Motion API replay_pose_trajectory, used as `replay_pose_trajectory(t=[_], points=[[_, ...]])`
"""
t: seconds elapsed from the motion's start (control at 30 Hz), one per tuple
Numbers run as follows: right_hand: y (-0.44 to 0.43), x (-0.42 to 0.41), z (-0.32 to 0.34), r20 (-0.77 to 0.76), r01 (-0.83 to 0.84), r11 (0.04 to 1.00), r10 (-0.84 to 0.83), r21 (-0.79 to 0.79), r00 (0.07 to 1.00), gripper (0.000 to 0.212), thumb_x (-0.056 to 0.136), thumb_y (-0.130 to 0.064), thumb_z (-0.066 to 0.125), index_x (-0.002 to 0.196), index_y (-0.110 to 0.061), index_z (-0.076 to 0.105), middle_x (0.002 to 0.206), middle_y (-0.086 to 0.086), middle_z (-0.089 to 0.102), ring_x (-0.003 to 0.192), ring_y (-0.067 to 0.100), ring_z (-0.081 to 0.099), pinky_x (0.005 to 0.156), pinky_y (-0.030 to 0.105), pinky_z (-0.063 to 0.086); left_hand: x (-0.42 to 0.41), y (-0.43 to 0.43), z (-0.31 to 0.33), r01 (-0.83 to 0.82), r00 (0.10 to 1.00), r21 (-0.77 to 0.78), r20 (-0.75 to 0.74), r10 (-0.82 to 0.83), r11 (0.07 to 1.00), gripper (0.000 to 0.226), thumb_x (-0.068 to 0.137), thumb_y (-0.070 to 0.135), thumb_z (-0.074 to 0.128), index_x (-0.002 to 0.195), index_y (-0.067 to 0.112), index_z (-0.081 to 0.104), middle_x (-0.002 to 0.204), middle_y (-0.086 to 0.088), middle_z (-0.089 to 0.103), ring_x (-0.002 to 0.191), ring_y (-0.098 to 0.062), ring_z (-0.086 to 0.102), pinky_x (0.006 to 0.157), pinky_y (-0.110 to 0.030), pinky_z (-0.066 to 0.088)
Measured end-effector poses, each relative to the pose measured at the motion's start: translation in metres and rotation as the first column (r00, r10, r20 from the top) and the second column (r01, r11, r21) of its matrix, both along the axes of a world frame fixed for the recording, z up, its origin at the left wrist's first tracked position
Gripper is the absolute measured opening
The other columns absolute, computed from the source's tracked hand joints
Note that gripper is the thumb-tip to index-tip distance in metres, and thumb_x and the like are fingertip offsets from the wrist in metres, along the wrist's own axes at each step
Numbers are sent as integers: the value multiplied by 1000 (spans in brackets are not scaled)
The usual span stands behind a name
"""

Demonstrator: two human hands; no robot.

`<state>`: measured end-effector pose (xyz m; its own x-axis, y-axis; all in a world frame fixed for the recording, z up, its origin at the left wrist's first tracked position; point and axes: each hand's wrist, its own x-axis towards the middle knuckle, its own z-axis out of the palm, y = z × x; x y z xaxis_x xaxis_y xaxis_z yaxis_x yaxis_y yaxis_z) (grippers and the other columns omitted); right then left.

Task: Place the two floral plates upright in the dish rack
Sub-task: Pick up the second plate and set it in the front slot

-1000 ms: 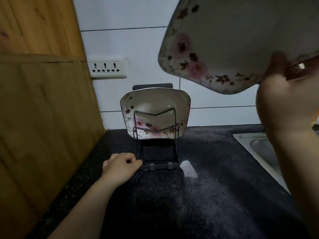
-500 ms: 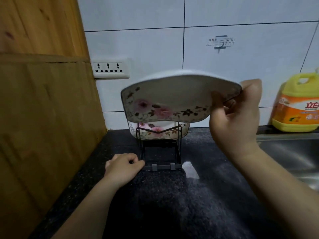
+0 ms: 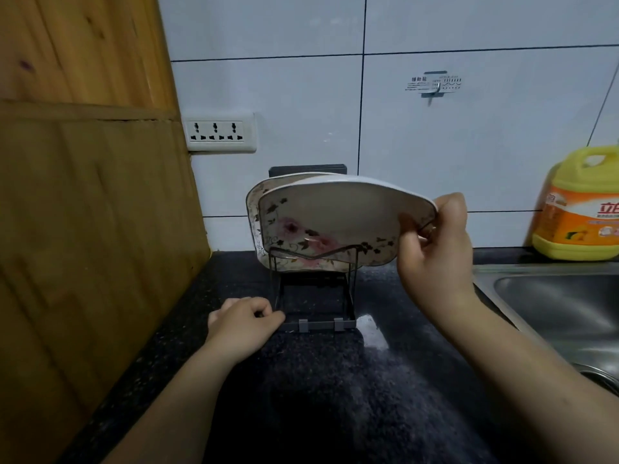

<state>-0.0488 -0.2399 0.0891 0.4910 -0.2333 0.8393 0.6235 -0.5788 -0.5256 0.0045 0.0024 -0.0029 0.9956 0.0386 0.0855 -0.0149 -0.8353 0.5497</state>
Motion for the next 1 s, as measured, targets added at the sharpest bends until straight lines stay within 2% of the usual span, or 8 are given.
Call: replay_pose_trajectory(t=[0.17,0.3,0.4,0.5,0.63,0.73,0.9,1.0], points=[[2,6,-10,-55,5,1000,-5,2,998,53,87,13,49,77,-34,28,65,-14,41,56,-12,49,47,-1,35,1,2,-2,-11,1000,-27,11,12,1000,41,81,51,55,50,26,47,103,0,70,121,-22,53,112,-44,28],[6,9,-20,-103,-17,999,13,-32,995,51,88,11,50,77,-34,30,64,-14,43,54,-6,48,48,5,35,0,0,0,-8,1000,-8,9,8,1000,41,83,49,55,52,25,46,77,10,58,114,-21,54,110,-42,30],[11,11,-24,-151,-30,999,24,-35,988,47,91,5,51,76,-35,31,65,-11,45,56,8,47,55,25,45,0,-1,0,-18,1000,-17,18,18,1000,40,83,48,55,53,23,46,74,10,57,114,-20,52,109,-41,29],[14,9,-26,-186,-46,997,36,-54,982,46,93,3,50,78,-37,33,72,-13,50,70,30,58,62,43,51,1,0,-1,-13,1000,-17,21,13,1000,40,82,49,55,51,25,46,75,10,57,115,-20,52,110,-42,29],[14,8,-29,-224,-54,996,36,-73,974,45,93,4,48,77,-36,32,70,-10,49,67,29,55,61,44,49,2,0,-2,-18,1000,-19,24,18,1000,40,81,49,55,50,25,48,78,9,59,116,-21,52,110,-42,29],[14,11,-32,-259,-55,996,36,-64,965,43,94,1,47,75,-33,30,64,-9,44,55,9,44,54,36,42,2,1,-3,-22,999,-28,24,23,999,39,80,50,56,51,25,50,79,8,61,116,-21,52,109,-41,28],[14,11,-35,-317,-77,994,51,-71,947,39,94,0,46,76,-30,29,65,-8,45,55,8,42,58,39,45,1,1,-3,-22,999,-41,36,24,999,38,78,52,55,52,25,52,86,7,65,117,-20,50,105,-38,26],[14,13,-36,-334,-84,993,50,-87,941,39,94,0,45,75,-31,30,65,-10,45,56,2,45,56,27,42,0,-1,-1,-22,999,-24,34,23,999,38,82,48,56,54,23,50,82,9,62,118,-20,49,110,-40,25]])
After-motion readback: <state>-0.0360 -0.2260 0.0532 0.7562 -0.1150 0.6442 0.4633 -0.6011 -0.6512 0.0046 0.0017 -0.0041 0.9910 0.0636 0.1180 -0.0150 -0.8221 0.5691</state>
